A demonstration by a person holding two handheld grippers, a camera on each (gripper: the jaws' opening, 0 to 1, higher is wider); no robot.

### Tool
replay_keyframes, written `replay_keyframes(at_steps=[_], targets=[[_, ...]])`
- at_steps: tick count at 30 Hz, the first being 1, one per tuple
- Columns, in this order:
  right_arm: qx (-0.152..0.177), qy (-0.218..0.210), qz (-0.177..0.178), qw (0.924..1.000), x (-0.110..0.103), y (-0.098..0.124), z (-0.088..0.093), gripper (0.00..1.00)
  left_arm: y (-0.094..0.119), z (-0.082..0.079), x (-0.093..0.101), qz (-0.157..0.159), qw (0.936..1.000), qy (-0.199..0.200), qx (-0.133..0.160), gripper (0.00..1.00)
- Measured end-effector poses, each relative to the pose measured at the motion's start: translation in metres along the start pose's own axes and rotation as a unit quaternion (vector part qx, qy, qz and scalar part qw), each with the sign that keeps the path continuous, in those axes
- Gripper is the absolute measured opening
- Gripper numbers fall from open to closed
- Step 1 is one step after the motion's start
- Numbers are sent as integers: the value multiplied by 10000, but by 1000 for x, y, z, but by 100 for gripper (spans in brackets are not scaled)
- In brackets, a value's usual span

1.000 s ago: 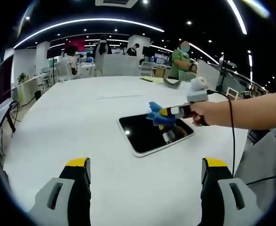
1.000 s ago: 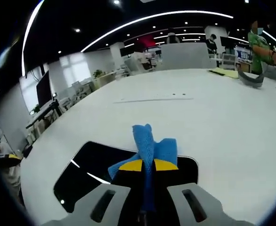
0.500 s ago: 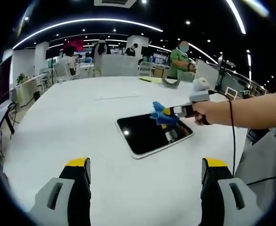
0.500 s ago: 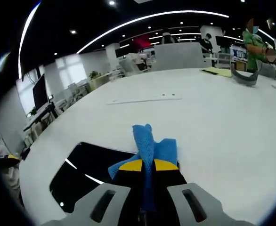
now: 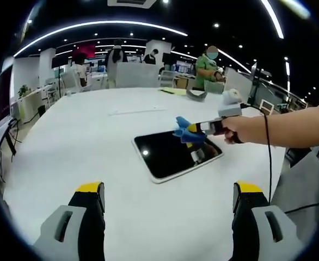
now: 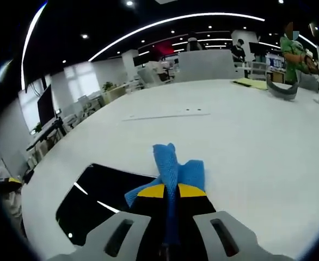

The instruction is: Wipe the mirror surface with the cleaning cloth until all visible marks leave the cleaned area.

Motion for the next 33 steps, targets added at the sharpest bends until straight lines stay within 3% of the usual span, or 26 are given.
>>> replay_keyframes(at_steps=[21,26,33], targets=[[-25,20,-4,10000,8,7,2,2,-1,-6,4,19,10000,-41,34,99],[-9,45,-2,10000,-11,33,3,2,0,-6,5,2,10000,-31,35,99],[-21,52,-14,10000,-19,47,6,2,2,-7,6,-16,10000,-30,58,99]])
Point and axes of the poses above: the point that each gripper's makers call its tool centre point, and the gripper's own axes: y roughly backward along the fingers, x roughly to its right, z roughly out of its underside, the point moved 1 cm from there along y, roughly backward along the fingers, and after that the axes turned 14 degrees about -y, right-handed, at the moved point
